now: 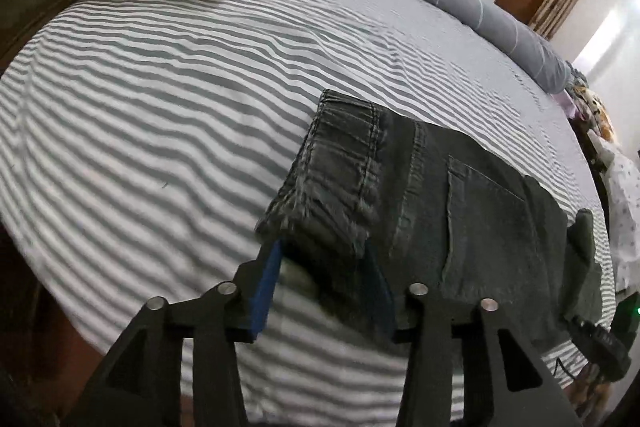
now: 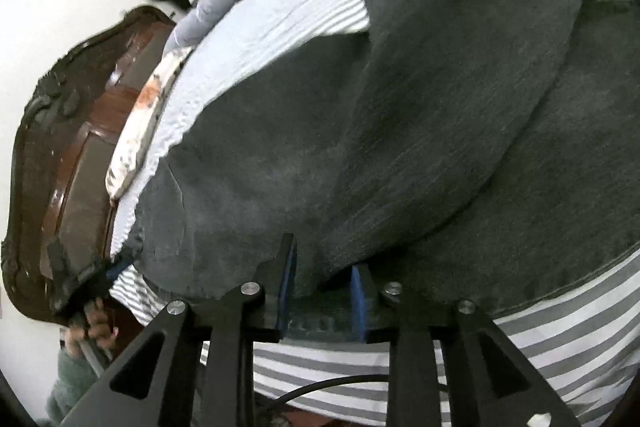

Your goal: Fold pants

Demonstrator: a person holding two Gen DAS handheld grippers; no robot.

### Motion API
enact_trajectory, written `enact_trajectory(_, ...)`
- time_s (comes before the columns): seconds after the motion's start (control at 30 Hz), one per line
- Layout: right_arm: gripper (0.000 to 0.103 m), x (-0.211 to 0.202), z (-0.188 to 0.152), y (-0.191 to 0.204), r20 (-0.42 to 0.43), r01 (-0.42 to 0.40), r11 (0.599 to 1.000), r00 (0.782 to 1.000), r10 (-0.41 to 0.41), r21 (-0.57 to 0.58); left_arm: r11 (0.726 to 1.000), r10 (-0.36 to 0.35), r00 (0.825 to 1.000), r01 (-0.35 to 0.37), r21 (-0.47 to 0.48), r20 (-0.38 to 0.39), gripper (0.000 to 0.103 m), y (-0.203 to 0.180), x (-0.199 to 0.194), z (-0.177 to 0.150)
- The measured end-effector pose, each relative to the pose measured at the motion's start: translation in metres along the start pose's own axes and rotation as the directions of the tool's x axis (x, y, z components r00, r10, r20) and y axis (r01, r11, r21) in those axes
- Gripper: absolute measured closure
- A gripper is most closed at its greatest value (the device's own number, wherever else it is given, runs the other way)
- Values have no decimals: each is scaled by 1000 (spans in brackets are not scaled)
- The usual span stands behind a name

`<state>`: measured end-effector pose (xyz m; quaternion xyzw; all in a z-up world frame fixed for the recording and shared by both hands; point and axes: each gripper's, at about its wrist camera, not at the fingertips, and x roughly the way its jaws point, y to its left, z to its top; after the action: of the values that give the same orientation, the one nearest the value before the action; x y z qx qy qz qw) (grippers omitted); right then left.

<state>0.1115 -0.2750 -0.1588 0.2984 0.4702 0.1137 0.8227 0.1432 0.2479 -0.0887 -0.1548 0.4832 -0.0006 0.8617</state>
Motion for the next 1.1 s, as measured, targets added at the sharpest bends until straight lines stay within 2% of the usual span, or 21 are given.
enact_trajectory(0.1, 79, -10, 11, -12, 48, -30, 999, 998, 28, 36, 1000, -17, 1000, 17, -8, 15, 57, -4, -19, -15)
enact_trajectory(0.2, 78, -20, 23, -26, 95, -47, 996, 995, 40, 71, 997, -83, 996, 83, 9, 25, 57, -26, -33, -31)
enact_trajectory(0.3, 77, -30, 35, -42, 131, -50, 993, 991, 36, 108, 979, -186, 983, 185, 81, -3, 57, -65, -37, -44)
enact_trajectory(0.37, 77, -35, 41, -52, 147, -57, 990, 988, 38, 127, 961, -227, 974, 227, 160, -17, 57, -99, -37, -53)
enact_trajectory(0.4, 77, -37, 45, -57, 149, -66, 987, 988, 44, 144, 944, -248, 968, 247, 220, -23, 57, -121, -36, -59)
enact_trajectory(0.5, 77, -45, 54, -66, 154, -69, 986, 987, 45, 151, 896, -245, 969, 234, 378, -19, 51, -171, -32, -76)
enact_trajectory(0.57, 77, -47, 61, -70, 145, -86, 985, 987, 64, 153, 849, -240, 971, 216, 483, -11, 51, -207, -24, -90)
enact_trajectory(0.6, 77, -47, 63, -72, 141, -100, 984, 987, 79, 150, 828, -237, 972, 206, 521, -8, 51, -221, -19, -96)
enact_trajectory(0.7, 88, -51, 69, -78, 131, -155, 975, 982, 135, 158, 782, -229, 973, 177, 598, 11, 51, -252, -7, -111)
enact_trajectory(0.8, 91, -54, 77, -83, 121, -209, 960, 974, 189, 185, 719, -232, 972, 143, 680, 41, 51, -282, 3, -131)
enact_trajectory(0.87, 94, -55, 79, -86, 119, -229, 952, 971, 208, 202, 696, -233, 971, 131, 706, 49, 51, -298, 9, -141)
enact_trajectory(1.0, 97, -60, 82, -93, 122, -241, 943, 969, 217, 231, 673, -232, 971, 112, 731, 64, 51, -317, 20, -157)
enact_trajectory(1.1, 98, -67, 87, -95, 136, -260, 938, 963, 234, 229, 639, -234, 970, 103, 763, 65, 51, -326, 25, -171)
